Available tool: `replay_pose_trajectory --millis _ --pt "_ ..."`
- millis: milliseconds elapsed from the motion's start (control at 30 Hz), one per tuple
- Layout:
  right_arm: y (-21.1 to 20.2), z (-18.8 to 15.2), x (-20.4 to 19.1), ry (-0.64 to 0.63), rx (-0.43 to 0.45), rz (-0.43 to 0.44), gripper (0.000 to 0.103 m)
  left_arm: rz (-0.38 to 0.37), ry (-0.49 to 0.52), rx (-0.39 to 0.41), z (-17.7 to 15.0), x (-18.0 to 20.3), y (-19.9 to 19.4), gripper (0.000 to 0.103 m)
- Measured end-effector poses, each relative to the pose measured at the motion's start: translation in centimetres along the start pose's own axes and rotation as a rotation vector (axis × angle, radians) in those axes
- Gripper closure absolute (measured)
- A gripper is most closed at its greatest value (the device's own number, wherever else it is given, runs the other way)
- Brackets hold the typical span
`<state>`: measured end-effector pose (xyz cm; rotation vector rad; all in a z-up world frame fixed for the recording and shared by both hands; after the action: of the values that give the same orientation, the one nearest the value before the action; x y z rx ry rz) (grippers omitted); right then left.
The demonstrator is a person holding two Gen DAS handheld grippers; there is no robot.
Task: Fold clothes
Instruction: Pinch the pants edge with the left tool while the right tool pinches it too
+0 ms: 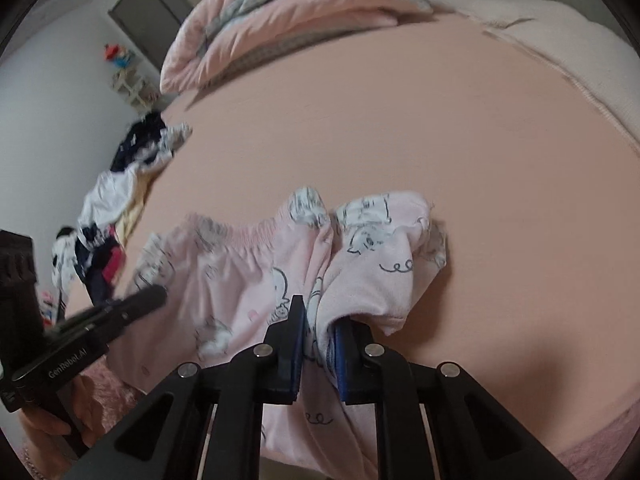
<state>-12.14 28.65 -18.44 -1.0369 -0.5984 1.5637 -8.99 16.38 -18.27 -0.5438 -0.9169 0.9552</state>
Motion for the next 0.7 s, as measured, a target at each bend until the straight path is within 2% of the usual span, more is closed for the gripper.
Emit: replay_pose_trajectory --millis 67,133,233,333,433,567,633,700 --pt "-1.6 0.9 1.0 0.005 0.035 -0.02 0.091 -0.026 0.033 -0.015 0.6 1.7 0.8 0.098" --pt "-2.7 1.3 2.6 0.037 0.045 -0.018 0.091 -0.068 0.097 -0.046 0.9 4.3 2.3 0.098" --pt "-3.4 2.5 6.0 0.069 0.046 -0.059 0.091 -0.129 0.169 -0.112 1.2 7.3 5.0 0.098" --pt "-3.8 4.1 8.5 0.097 0.051 -0.079 0.091 -0.176 0.189 -0.096 4.7 10.2 7.1 0.098" --pt "-4.7 8.6 11.1 0.092 0.092 -0.11 0.093 -0.211 0.216 -0.071 8.5 12.8 9.1 0.098" --pt "-5.6 14.5 13.7 0.092 0.137 -0.146 0.094 -0.208 0.216 -0.07 13.4 14.6 11.4 0.098" --pt "-6.0 15.9 14.7 0.097 0.132 -0.153 0.094 -0.192 0.175 -0.096 12.0 13.3 11.4 0.098" --pt "-5.9 15.5 15.3 0.097 0.113 -0.151 0.094 -0.176 0.134 -0.122 10.5 11.9 11.3 0.098"
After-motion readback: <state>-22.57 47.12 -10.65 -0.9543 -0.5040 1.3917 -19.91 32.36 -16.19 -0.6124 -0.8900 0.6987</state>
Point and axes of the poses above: each gripper's, at about its wrist camera, not at the fingertips, and y roughly the way its jaws point, x to its right, z to its top, the point moved 9 cm from there along y, roughly the way its jaws point, and after that the axes turned 6 degrees about -z, right-handed, at the moved point
